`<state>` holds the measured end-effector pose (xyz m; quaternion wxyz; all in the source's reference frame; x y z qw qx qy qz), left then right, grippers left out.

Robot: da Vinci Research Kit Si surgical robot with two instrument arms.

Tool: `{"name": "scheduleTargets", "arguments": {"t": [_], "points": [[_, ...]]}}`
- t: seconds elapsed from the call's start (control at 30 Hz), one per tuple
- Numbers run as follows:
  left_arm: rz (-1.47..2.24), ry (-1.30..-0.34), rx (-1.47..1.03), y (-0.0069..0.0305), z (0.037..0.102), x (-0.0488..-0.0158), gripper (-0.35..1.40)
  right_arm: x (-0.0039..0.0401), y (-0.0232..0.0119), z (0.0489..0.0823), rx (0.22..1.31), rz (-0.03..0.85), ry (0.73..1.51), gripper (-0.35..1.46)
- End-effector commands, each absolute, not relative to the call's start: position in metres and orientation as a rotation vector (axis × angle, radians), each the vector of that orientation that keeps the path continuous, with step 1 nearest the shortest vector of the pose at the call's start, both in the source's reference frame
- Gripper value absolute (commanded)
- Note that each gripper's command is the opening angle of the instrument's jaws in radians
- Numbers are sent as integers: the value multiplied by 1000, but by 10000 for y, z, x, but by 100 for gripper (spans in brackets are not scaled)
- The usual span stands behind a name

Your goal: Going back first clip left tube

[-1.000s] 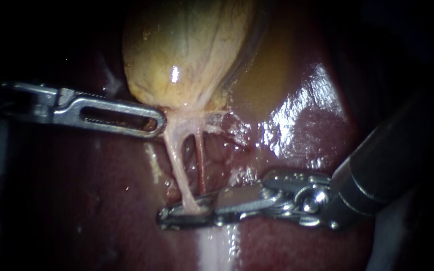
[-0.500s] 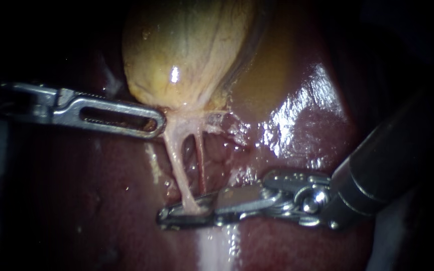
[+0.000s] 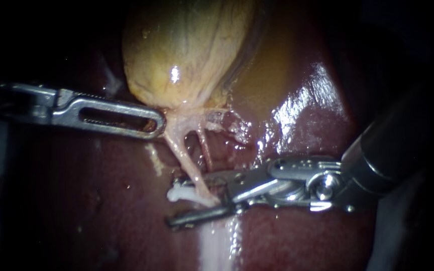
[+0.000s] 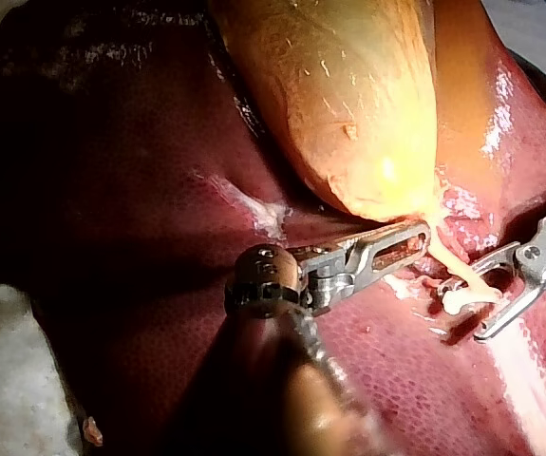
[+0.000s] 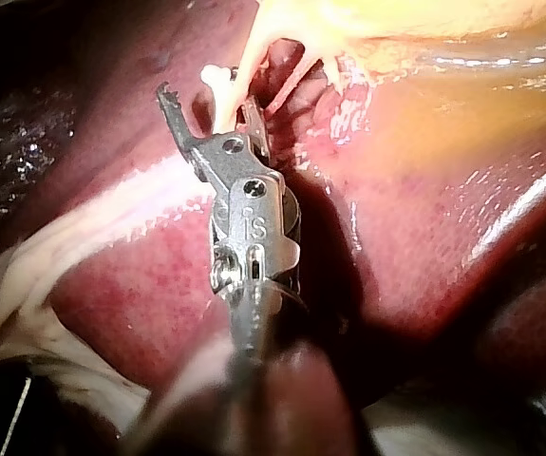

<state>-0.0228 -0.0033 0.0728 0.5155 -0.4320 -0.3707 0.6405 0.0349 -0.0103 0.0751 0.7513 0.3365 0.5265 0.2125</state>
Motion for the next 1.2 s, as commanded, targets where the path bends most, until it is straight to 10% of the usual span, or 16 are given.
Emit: {"name": "scheduleTargets", "arguments": {"t": [0.03, 1.2], "points": [[1539, -891, -1038, -32, 728, -227, -35, 346, -101, 750, 736, 462, 1151, 49], [1540, -889, -1039, -34, 731, -228, -35, 233, -38, 689, 654, 381, 1188, 50]]}}
